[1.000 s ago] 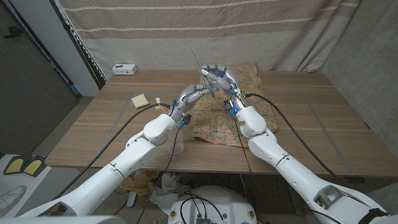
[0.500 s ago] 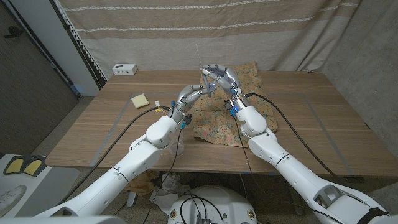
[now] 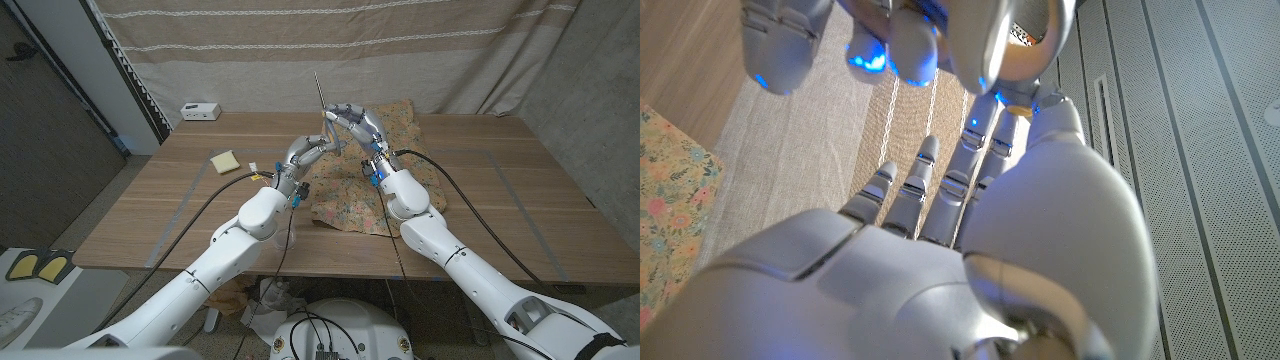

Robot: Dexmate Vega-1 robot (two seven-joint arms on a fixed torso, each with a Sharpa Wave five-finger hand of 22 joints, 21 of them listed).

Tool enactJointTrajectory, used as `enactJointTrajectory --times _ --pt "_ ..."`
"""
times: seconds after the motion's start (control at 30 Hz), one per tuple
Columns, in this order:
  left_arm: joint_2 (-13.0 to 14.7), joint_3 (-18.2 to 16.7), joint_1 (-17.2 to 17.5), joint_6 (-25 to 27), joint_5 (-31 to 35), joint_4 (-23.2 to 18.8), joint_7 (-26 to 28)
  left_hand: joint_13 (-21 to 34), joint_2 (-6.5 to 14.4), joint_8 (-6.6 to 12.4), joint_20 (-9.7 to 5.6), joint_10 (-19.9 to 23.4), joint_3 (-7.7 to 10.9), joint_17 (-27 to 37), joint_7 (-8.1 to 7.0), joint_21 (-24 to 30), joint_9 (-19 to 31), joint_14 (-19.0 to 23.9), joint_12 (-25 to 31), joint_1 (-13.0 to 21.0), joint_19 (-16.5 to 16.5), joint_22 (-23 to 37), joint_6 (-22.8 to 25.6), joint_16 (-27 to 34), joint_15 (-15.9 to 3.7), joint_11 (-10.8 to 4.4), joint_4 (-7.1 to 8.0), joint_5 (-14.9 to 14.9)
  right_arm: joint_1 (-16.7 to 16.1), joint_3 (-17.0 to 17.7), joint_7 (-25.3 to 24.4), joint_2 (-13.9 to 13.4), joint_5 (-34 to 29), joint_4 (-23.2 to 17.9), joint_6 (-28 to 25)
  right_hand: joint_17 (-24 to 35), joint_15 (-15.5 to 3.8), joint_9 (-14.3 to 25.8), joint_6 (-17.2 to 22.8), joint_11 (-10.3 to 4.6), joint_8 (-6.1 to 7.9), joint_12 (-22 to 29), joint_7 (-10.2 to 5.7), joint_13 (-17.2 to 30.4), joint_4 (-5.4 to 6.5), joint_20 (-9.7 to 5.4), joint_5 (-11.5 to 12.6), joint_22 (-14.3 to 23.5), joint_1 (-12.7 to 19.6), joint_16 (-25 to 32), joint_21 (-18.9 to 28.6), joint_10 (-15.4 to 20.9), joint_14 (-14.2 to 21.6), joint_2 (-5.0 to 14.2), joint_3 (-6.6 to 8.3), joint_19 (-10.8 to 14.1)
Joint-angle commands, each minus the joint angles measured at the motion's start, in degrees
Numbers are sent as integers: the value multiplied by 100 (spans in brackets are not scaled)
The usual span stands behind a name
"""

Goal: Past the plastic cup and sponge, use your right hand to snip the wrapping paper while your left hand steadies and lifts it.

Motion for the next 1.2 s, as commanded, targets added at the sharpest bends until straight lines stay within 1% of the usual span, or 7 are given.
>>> enactJointTrajectory --times 0.03,0.43,0.8,0.9,1.0,1.07,1.2 --pt "-30 -1 -8 118 123 -64 176 341 23 97 -1 164 -62 283 -56 74 42 27 249 208 83 31 134 189 -934 -214 32 -15 32 -16 38 -12 9 9 -50 9 -1044 31 338 -448 28 17 -270 -10 4 17 27 -6 631 -4 -8 480 26 550 -8 13" --pt "-100 -35 -11 183 116 -66 312 828 -104 393 -11 198 -90 468 -23 109 206 101 573 183 161 54 498 238 -957 -210 69 28 76 -39 7 -12 -44 10 -126 8 -1044 30 345 -444 17 12 -265 -12 4 11 34 -6 636 -5 -6 477 29 550 -14 18" --pt "-127 -24 -77 -27 52 117 131 740 92 482 47 150 53 493 80 121 347 79 499 155 171 74 383 133 -951 -205 161 41 116 -26 112 18 144 87 -165 9 -1037 32 323 -452 -4 6 -290 3 15 17 39 -6 626 -3 -12 447 34 558 -21 1" --pt "-130 -26 -89 -94 28 168 73 757 122 482 76 168 89 487 92 116 372 60 517 140 154 78 321 92 -945 -206 176 45 138 -29 214 33 243 149 -136 11 -1023 41 194 -469 -64 -3 -330 26 48 35 38 -5 578 -5 -12 402 25 567 -42 -3" --pt "-136 -33 -99 -146 -13 217 18 768 140 501 75 173 118 483 85 118 391 38 527 142 152 81 323 57 -955 -207 178 51 162 -34 287 44 304 202 -125 -8 -962 93 -252 -492 -246 -206 -425 21 223 107 12 -1 243 -82 -24 -26 -155 513 -201 -61" --pt "-129 -36 -110 -190 -55 253 -52 752 151 511 82 144 142 478 90 118 410 22 506 131 149 83 303 24 -950 -207 185 55 166 -26 326 71 374 238 -107 -14 -952 109 -386 -492 -296 -271 -416 40 291 130 23 0 100 -106 -32 -190 -213 499 -264 -97" --pt "-127 -51 -101 -215 -82 263 -67 767 164 543 69 141 185 472 84 121 443 14 516 122 150 86 302 -25 -959 -208 187 59 188 -10 494 105 576 331 -83 -30 -907 116 -648 -480 -420 -386 -385 114 575 177 33 2 -514 -169 -42 -523 -384 394 -533 -171"
